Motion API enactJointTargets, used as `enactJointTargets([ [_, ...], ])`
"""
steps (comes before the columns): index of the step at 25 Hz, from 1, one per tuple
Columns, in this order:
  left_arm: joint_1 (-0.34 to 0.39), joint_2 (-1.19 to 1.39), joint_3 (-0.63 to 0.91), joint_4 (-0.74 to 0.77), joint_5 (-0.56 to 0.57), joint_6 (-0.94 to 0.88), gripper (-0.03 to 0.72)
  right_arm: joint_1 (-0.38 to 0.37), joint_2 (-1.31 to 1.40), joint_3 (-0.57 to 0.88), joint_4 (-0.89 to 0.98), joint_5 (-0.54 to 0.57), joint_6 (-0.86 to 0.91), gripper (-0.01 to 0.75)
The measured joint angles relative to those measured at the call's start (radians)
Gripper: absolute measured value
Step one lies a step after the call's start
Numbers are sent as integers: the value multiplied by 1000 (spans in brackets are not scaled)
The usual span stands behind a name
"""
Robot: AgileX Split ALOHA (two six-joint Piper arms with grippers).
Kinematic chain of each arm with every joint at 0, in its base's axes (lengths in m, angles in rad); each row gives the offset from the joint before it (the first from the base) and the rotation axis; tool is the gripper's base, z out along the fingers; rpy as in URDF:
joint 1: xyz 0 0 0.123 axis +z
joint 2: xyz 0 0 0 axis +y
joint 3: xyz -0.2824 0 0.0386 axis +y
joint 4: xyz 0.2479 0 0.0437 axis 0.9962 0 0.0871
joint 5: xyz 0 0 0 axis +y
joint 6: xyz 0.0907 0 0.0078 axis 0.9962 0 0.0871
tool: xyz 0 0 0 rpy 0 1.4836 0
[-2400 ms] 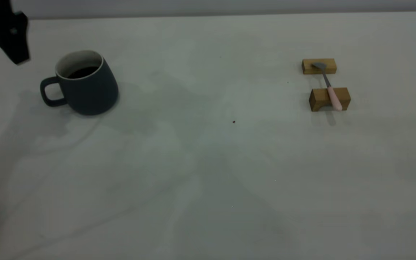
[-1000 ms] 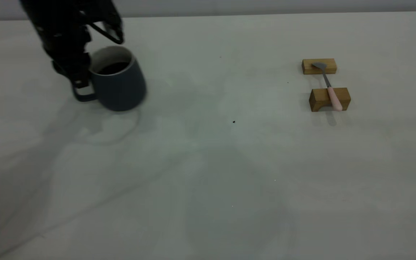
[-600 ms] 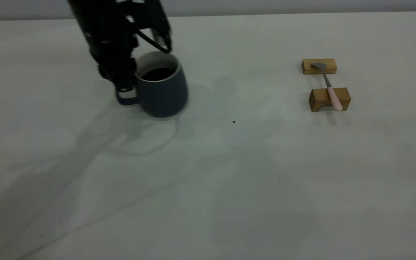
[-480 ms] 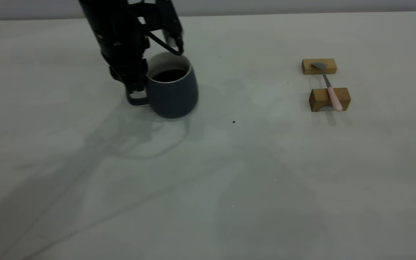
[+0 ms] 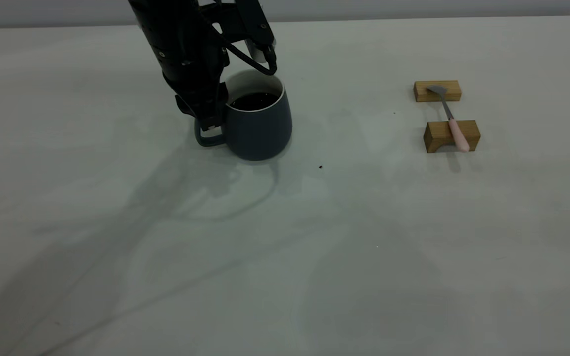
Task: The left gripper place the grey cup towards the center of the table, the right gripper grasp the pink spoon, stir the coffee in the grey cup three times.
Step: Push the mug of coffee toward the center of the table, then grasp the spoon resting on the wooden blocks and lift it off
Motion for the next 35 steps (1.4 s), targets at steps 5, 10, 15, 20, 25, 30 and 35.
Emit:
enactJointTargets([
  [5, -1, 4, 0, 0, 4, -13, 504, 0, 0, 0, 0, 0, 0, 237],
  [10, -1, -29, 0, 15, 58, -48, 652, 0, 0, 0, 0, 0, 0, 237],
  [15, 0, -208, -6, 95, 201, -231, 655, 0, 0, 0, 0, 0, 0, 237],
  [20, 2, -444, -10, 246, 468, -464, 555, 0, 0, 0, 0, 0, 0, 237],
  [25, 3, -604, -10, 378, 741, -780, 455, 0, 0, 0, 0, 0, 0, 237],
  [30, 7, -723, 1, 483, 777, -986, 378, 0, 0, 0, 1, 0, 0, 237],
  [35, 7, -908, 130, 481, 777, -1079, 345, 0, 0, 0, 1, 0, 0, 237],
])
